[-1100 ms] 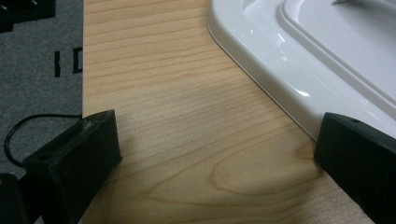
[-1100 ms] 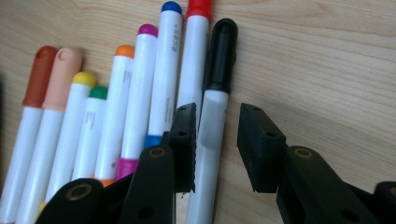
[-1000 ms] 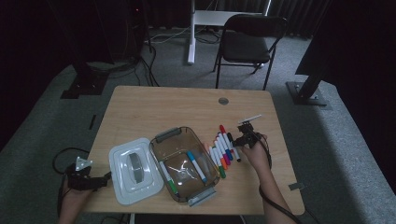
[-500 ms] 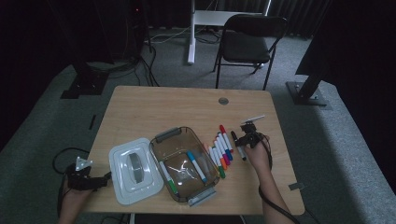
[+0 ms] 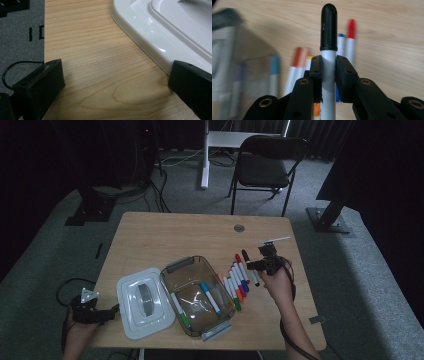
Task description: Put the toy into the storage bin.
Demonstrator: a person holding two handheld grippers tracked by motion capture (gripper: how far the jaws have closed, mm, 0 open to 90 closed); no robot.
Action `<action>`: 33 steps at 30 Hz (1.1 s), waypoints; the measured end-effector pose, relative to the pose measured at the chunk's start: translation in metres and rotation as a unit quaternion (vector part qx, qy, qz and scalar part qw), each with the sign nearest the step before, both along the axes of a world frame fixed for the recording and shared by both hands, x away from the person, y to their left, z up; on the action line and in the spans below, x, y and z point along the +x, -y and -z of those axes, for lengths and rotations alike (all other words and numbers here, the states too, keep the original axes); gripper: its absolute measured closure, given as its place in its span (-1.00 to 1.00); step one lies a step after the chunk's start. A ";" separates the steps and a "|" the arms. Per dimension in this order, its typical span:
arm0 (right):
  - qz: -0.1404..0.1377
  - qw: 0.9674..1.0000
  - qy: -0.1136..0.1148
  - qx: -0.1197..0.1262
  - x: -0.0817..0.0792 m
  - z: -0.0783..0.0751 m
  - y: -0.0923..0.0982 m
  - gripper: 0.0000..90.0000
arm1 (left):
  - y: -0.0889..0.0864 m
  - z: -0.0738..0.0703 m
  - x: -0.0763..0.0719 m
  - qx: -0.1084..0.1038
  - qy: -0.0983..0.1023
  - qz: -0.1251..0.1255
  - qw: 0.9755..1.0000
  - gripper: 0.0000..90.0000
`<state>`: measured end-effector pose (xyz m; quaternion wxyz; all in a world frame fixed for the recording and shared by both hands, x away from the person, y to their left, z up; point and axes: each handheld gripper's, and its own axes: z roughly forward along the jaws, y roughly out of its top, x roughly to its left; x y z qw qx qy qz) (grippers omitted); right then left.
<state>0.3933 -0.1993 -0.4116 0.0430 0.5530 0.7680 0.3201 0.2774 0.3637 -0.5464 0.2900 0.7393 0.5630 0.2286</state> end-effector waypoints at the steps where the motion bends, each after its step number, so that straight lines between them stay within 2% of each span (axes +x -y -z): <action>1: -0.008 1.000 0.004 0.007 -0.003 -0.006 -0.005 0.70 | 0.000 0.000 0.000 0.000 0.000 0.000 1.000 -0.98; 9: -0.066 0.997 0.036 0.034 -0.025 -0.046 -0.044 0.70 | 0.000 0.000 0.000 0.000 0.000 0.000 1.000 -0.98; 15: -0.100 0.993 0.043 0.044 -0.033 -0.060 -0.073 0.70 | 0.000 0.000 0.000 0.000 0.000 0.000 1.000 -0.98; 16: -0.100 0.993 0.043 0.044 -0.033 -0.060 -0.073 0.70 | 0.000 0.000 0.000 0.000 0.000 0.000 1.000 -0.98; 17: -0.113 0.992 0.041 0.046 -0.036 -0.061 -0.084 0.70 | 0.000 0.000 0.000 0.000 0.000 0.000 1.000 -0.98; 23: -0.150 0.987 0.034 0.045 -0.043 -0.056 -0.117 0.70 | 0.000 0.000 0.000 0.000 0.000 0.000 1.000 -0.98; 33: -0.184 0.982 0.007 0.039 -0.048 -0.037 -0.157 0.70 | 0.000 0.000 0.000 0.000 0.000 0.001 1.000 -0.98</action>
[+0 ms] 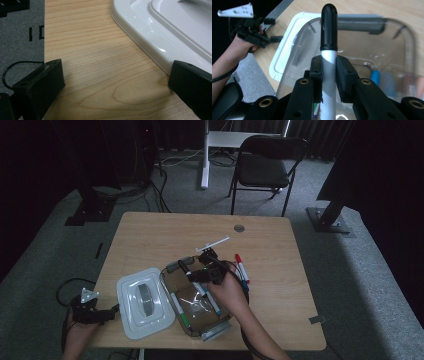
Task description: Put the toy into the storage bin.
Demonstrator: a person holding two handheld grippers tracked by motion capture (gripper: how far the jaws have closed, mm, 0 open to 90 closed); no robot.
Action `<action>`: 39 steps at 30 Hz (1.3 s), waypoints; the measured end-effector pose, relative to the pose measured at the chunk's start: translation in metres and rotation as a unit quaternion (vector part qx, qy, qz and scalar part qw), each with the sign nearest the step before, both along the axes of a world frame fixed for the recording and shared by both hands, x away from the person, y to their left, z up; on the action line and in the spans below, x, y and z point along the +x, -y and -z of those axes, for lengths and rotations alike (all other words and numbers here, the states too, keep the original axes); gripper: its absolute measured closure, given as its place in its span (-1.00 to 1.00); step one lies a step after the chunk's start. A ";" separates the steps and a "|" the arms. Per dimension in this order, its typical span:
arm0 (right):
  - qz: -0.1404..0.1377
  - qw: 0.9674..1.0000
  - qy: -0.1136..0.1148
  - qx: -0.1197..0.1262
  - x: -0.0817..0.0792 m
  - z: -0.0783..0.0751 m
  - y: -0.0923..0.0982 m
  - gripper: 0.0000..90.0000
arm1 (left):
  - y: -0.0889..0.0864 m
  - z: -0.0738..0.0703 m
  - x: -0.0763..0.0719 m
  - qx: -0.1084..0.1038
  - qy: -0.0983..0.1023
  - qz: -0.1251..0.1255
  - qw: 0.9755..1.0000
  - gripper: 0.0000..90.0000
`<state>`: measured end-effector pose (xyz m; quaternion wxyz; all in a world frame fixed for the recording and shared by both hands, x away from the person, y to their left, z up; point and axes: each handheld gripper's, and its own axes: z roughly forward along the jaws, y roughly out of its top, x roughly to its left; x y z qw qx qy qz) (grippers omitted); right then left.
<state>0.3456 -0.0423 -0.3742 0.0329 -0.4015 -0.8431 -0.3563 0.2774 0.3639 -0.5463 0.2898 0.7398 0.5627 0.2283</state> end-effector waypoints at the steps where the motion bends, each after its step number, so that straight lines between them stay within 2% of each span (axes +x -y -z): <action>1: -0.003 1.000 -0.002 -0.001 0.000 0.003 -0.004 0.70 | 0.000 0.000 0.000 -0.001 0.000 -0.001 1.000 -0.98; 14: -0.029 0.998 -0.042 -0.037 0.000 0.038 -0.040 0.70 | 0.000 0.000 0.000 0.000 0.001 -0.001 1.000 -0.98; 23: -0.042 0.996 -0.061 -0.051 0.000 0.052 -0.057 0.70 | 0.000 0.000 0.000 0.000 0.001 0.000 1.000 -0.98; 36: -0.059 0.988 -0.099 -0.098 0.002 0.079 -0.068 0.70 | 0.000 0.000 0.000 -0.001 0.001 -0.001 1.000 -0.98; 39: -0.062 0.988 -0.100 -0.103 0.003 0.081 -0.069 0.70 | 0.000 0.000 0.000 -0.001 0.001 -0.001 1.000 -0.98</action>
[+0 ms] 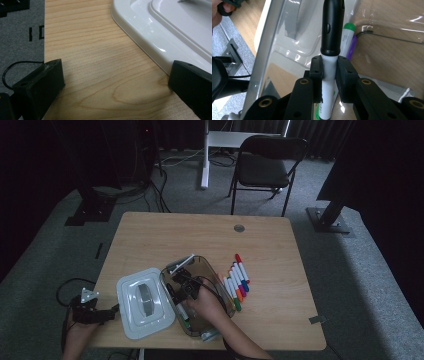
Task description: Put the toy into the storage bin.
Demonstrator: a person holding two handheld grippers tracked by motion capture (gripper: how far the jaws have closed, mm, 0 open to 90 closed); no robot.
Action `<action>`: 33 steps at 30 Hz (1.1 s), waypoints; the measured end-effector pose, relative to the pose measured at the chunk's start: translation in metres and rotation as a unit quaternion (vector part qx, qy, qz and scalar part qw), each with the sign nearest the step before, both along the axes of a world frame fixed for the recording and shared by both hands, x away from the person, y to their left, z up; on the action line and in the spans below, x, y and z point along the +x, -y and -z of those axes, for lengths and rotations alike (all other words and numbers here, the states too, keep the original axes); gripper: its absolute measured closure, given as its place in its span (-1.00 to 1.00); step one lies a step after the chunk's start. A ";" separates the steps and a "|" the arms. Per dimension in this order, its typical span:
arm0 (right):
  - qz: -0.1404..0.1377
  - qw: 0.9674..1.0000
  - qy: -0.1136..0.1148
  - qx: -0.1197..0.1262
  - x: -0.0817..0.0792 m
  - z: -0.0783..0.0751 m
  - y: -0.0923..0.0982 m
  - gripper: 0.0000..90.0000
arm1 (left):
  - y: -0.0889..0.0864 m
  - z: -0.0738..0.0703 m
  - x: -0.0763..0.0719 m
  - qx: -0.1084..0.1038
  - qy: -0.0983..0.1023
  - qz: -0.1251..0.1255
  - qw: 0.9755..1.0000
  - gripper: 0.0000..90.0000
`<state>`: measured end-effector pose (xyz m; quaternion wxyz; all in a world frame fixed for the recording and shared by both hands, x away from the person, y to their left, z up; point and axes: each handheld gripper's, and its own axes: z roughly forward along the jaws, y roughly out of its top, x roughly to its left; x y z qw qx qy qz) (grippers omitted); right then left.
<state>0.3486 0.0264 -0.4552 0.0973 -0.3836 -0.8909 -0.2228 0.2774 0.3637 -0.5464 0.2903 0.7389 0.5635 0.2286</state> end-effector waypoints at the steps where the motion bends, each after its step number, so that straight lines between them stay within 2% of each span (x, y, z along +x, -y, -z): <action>1: -0.001 1.000 -0.002 -0.004 0.000 0.000 -0.001 0.69 | 0.000 0.000 0.000 0.000 0.000 0.000 1.000 -0.98; 8: -0.006 0.999 -0.011 -0.033 0.000 0.008 -0.004 0.67 | 0.000 0.000 0.000 -0.001 0.001 -0.001 1.000 -0.98; 16: -0.008 0.999 -0.011 -0.043 0.000 0.010 -0.005 0.58 | 0.000 0.000 0.000 -0.001 0.001 -0.001 1.000 -0.98; 22: -0.004 0.999 0.003 -0.033 -0.001 0.001 0.003 0.54 | 0.000 0.000 0.000 0.000 0.001 -0.001 1.000 -0.98; 25: -0.005 1.000 0.022 -0.015 -0.004 -0.013 0.015 0.43 | 0.000 0.000 0.000 0.001 0.000 0.001 1.000 -0.98; 29: 0.009 0.999 0.046 0.013 -0.003 -0.033 0.036 0.33 | 0.000 0.000 0.000 0.001 0.000 0.000 1.000 -0.98; 33: 0.029 0.997 0.066 0.037 0.001 -0.052 0.066 0.23 | 0.000 0.000 0.000 0.001 0.000 0.001 1.000 -0.98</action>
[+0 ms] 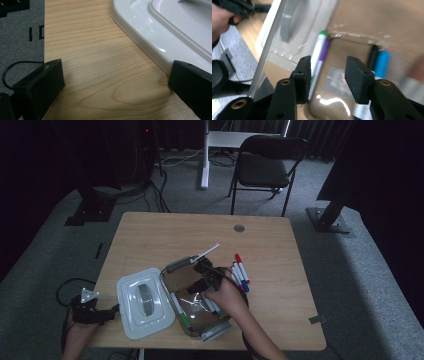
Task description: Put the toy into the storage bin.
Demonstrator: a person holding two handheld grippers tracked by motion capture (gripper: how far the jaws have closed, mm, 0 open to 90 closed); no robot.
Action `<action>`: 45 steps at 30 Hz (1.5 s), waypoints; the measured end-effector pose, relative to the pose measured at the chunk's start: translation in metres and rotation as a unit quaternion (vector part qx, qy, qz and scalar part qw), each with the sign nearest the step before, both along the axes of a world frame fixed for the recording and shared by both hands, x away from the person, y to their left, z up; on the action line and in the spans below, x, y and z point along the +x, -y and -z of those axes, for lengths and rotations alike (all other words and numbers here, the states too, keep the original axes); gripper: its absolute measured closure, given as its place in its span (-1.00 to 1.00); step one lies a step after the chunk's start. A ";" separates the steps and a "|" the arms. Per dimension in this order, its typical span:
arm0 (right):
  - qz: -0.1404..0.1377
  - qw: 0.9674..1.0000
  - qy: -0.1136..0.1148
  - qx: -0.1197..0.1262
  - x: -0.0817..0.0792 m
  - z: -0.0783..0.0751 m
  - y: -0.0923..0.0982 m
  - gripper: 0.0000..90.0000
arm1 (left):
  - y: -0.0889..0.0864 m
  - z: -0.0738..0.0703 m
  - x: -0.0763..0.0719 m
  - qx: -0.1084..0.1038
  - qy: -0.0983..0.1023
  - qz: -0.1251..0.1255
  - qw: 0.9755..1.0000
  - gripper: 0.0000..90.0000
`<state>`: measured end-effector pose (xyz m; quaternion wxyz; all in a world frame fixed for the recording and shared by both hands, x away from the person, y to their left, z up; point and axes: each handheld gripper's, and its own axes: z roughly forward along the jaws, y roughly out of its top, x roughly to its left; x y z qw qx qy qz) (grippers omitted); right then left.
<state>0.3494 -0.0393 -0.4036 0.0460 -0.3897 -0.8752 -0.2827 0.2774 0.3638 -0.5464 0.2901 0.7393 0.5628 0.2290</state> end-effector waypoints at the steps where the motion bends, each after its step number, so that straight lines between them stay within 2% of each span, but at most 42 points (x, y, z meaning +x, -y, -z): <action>1: 0.009 1.000 0.007 0.007 0.001 -0.005 0.008 0.23 | 0.000 0.000 0.000 0.000 0.000 0.000 1.000 -0.98; 3: 0.022 0.999 0.023 0.019 0.004 -0.014 0.025 0.21 | 0.000 0.000 0.000 0.000 0.000 0.000 1.000 -0.98; 5: 0.034 0.998 0.040 0.022 0.007 -0.021 0.040 0.20 | 0.000 0.000 0.000 0.000 0.000 0.000 1.000 -0.98; 8: 0.055 0.997 0.053 0.020 0.011 -0.027 0.062 0.19 | 0.000 0.000 0.000 0.000 0.000 0.000 1.000 -0.98; 15: 0.103 0.992 0.075 0.012 0.025 -0.022 0.102 0.24 | 0.000 0.000 0.000 0.000 -0.001 0.000 1.000 -0.98; 20: 0.131 0.989 0.066 -0.001 0.037 -0.008 0.122 0.17 | 0.000 0.000 0.000 0.000 -0.001 0.000 1.000 -0.98; 23: 0.146 0.988 0.049 -0.005 0.044 0.001 0.130 0.16 | 0.000 0.000 0.000 0.000 -0.001 0.000 1.000 -0.98; 25: 0.145 0.989 0.038 -0.005 0.048 0.007 0.133 0.17 | 0.000 0.000 0.000 0.000 -0.001 0.000 1.000 -0.98; 31: 0.153 0.988 0.034 -0.013 0.058 0.022 0.138 0.17 | 0.000 0.000 0.000 0.000 0.000 0.000 1.000 -0.98; 35: 0.165 0.985 0.036 -0.019 0.069 0.040 0.143 0.15 | 0.000 0.000 0.000 0.000 0.000 0.000 1.000 -0.98; 37: 0.171 0.985 0.036 -0.017 0.073 0.048 0.145 0.19 | 0.000 0.000 0.000 0.000 -0.001 0.000 1.000 -0.98; 39: 0.180 0.983 0.020 -0.008 0.079 0.057 0.148 0.24 | 0.000 0.000 0.000 0.000 -0.001 0.000 1.000 -0.98; 42: 0.194 0.981 0.007 -0.017 0.087 0.068 0.151 0.33 | 0.000 0.000 0.000 0.000 -0.001 0.000 1.000 -0.98; 44: 0.203 0.978 0.013 -0.039 0.091 0.073 0.151 0.39 | 0.000 0.000 0.000 0.000 0.000 0.000 1.000 -0.98; 45: 0.203 0.978 0.010 -0.038 0.094 0.075 0.152 0.41 | 0.000 0.000 0.000 0.000 0.000 0.000 1.000 -0.98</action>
